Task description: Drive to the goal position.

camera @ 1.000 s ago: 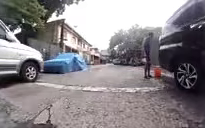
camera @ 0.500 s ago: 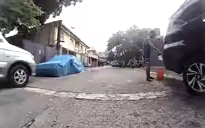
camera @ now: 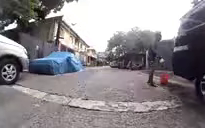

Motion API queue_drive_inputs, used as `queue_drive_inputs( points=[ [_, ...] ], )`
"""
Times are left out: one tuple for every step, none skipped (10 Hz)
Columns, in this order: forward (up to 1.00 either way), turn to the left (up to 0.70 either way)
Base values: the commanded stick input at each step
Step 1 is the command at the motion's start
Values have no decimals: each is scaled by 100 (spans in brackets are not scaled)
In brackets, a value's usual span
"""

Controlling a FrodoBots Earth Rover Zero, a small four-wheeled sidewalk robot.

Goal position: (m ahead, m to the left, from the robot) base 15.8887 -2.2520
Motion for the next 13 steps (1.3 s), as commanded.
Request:
queue_drive_inputs(
  points=[
    [70, 0],
    [70, 0],
    [70, 0],
    [70, 0],
    [70, 0],
    [70, 0],
    [70, 0],
    [70, 0],
    [70, -4],
    [70, -27],
    [70, -19],
    [70, 0],
    [70, 0]
  ],
)
